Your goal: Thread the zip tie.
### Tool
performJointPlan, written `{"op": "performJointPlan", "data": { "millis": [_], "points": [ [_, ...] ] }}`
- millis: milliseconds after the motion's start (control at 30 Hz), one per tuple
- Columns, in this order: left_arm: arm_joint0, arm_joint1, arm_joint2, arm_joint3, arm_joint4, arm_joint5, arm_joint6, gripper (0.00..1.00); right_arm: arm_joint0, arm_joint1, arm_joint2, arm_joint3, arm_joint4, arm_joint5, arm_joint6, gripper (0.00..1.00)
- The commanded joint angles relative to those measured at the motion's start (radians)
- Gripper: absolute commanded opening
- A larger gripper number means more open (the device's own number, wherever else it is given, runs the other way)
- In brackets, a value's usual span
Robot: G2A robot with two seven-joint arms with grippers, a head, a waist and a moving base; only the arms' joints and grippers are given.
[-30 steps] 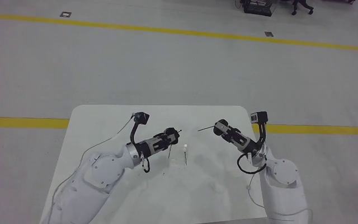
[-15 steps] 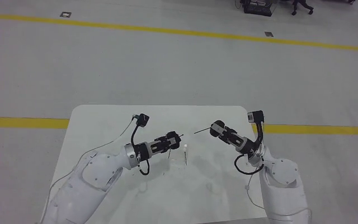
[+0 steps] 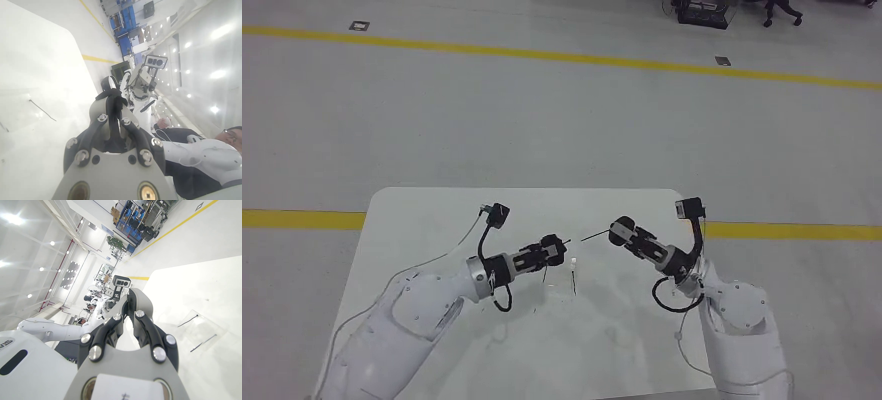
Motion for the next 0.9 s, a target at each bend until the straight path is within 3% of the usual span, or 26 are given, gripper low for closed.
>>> {"op": "performJointPlan", "data": {
  "millis": [0,300,400,867],
  "points": [
    [0.002,0.0,0.004,-0.001,0.002,0.002,0.009,0.0,0.0,0.0,0.0,0.0,0.0,0.0,0.0,0.0],
    [-0.009,0.007,0.023,-0.015,0.047,0.014,0.027,0.0,0.001,0.006,-0.033,-0.013,-0.068,0.005,-0.041,0.0],
    [-0.012,0.011,0.032,-0.028,0.114,0.006,0.038,0.0,0.001,0.007,-0.035,-0.014,-0.072,0.005,-0.049,0.0],
    [-0.014,0.017,0.046,-0.036,0.131,0.014,0.056,0.0,-0.008,0.014,-0.051,-0.032,-0.132,0.0,-0.084,0.0]
  ]
}}
